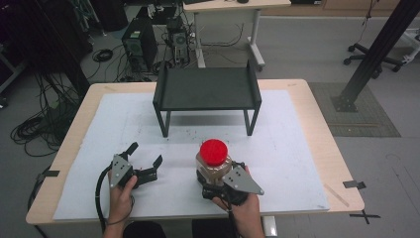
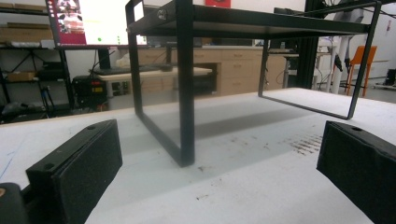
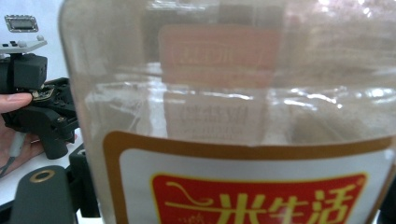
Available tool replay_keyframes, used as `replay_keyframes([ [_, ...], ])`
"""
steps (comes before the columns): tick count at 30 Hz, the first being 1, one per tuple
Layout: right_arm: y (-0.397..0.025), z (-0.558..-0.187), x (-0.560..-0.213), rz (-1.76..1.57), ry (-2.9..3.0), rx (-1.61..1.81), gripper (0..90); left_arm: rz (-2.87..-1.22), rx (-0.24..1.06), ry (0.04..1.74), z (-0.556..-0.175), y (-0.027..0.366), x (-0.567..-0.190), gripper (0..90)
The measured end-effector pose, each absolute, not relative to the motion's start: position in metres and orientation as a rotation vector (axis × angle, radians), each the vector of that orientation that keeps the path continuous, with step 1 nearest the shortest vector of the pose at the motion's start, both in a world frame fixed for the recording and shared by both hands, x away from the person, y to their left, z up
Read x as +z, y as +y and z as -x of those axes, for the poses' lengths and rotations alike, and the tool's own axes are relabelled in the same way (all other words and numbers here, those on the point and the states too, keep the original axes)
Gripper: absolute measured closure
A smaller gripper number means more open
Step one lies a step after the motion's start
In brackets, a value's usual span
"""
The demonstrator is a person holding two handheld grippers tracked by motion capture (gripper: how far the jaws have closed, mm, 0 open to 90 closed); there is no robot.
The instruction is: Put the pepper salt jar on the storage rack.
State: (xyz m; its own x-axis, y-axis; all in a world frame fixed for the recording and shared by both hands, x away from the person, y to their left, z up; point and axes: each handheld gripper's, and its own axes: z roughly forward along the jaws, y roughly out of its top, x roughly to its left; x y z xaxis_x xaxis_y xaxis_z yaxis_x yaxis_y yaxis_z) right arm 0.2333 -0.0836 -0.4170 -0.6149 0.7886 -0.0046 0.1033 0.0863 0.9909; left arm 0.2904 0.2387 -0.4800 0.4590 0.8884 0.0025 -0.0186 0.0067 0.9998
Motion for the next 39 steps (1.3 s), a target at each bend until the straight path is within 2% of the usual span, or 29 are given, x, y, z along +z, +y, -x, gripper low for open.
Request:
replay_keyframes([
  [39,-0.0847,-0.232,-0.4168,-0.869,1.801,1.571,23.8,-1.382,0.86,0.839,-0.2903,0.2386,-0.48,0.2],
])
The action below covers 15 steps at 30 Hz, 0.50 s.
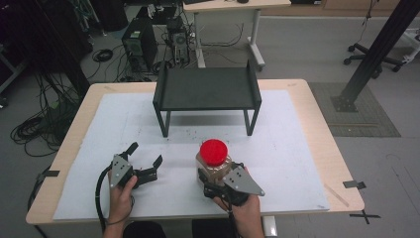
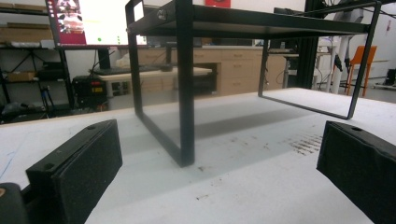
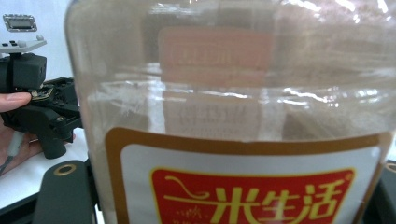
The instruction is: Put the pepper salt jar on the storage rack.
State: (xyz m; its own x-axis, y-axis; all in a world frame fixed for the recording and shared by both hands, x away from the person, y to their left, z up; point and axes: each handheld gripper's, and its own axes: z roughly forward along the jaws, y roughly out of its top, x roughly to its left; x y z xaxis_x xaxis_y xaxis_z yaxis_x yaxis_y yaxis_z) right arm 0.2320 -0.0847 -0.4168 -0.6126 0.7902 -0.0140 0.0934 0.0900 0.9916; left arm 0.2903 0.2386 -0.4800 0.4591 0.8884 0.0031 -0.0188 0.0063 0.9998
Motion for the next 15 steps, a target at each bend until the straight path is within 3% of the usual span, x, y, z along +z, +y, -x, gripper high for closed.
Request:
replay_keyframes([
  [15,-0.0858,-0.2317,-0.4183,-0.859,1.792,1.583,25.5,-1.383,0.86,0.839,-0.2903,0.2386,-0.48,0.2],
])
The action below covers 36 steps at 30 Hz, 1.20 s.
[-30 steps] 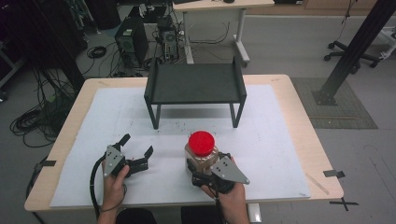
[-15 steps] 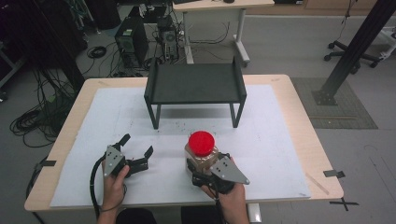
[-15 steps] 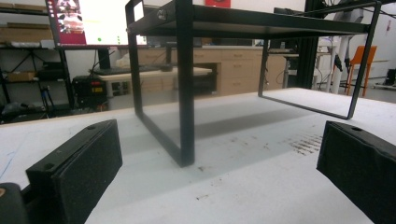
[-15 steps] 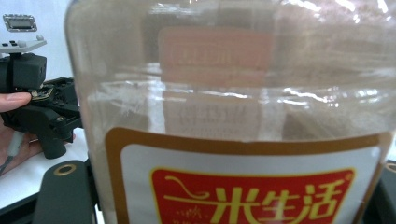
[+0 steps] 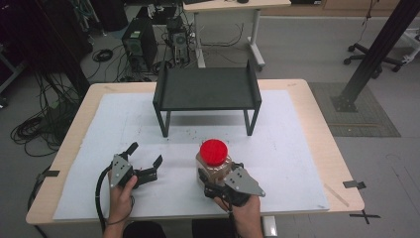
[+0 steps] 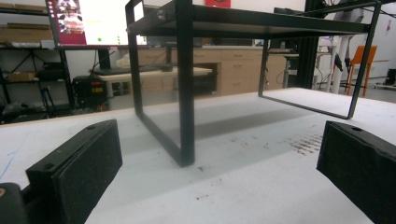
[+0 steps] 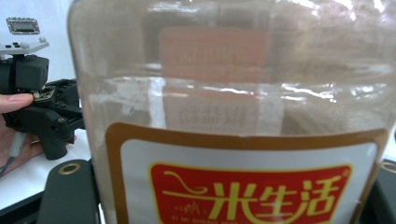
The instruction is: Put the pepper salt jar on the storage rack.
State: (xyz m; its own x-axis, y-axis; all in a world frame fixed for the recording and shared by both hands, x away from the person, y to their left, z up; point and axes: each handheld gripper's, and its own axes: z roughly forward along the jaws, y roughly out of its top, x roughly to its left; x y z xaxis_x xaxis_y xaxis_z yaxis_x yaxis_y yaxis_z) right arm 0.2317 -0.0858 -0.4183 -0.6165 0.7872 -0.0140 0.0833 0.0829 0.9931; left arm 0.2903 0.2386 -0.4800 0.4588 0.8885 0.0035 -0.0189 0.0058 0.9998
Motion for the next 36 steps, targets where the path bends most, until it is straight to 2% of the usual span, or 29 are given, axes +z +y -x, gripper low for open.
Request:
replay_keyframes([
  [18,-0.09,-0.232,-0.414,-0.852,1.802,1.561,26.0,-1.384,0.859,0.84,-0.291,0.239,-0.48,0.2],
  [36,-0.1,-0.234,-0.388,-0.849,1.779,1.587,25.8,-1.384,0.858,0.841,-0.291,0.239,-0.48,0.2],
])
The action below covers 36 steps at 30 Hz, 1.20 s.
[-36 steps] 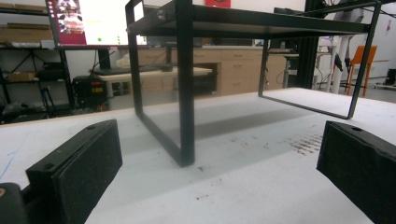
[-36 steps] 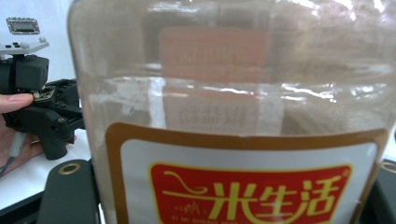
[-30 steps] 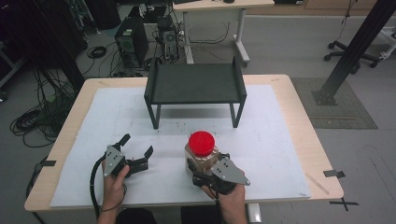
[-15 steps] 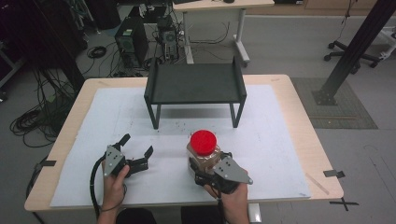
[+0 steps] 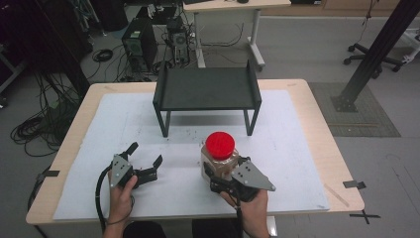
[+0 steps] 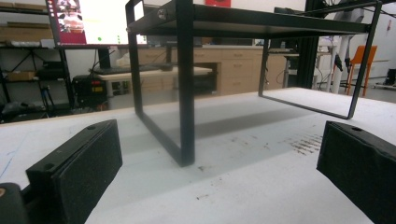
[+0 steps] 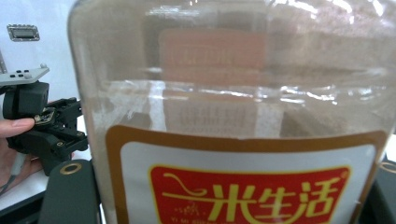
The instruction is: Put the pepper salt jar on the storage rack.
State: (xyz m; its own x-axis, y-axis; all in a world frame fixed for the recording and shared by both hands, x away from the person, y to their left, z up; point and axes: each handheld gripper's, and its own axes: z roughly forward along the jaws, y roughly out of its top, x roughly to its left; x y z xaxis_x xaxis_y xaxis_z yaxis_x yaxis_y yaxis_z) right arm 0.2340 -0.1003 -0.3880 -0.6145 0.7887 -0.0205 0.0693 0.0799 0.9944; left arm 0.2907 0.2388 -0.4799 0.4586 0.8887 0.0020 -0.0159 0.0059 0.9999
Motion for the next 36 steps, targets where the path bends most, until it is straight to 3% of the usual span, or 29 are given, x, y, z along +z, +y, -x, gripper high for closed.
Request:
replay_keyframes([
  [36,-0.113,-0.257,-0.34,-0.831,1.811,1.595,25.7,-1.386,0.859,0.843,-0.291,0.239,-0.48,0.2],
])
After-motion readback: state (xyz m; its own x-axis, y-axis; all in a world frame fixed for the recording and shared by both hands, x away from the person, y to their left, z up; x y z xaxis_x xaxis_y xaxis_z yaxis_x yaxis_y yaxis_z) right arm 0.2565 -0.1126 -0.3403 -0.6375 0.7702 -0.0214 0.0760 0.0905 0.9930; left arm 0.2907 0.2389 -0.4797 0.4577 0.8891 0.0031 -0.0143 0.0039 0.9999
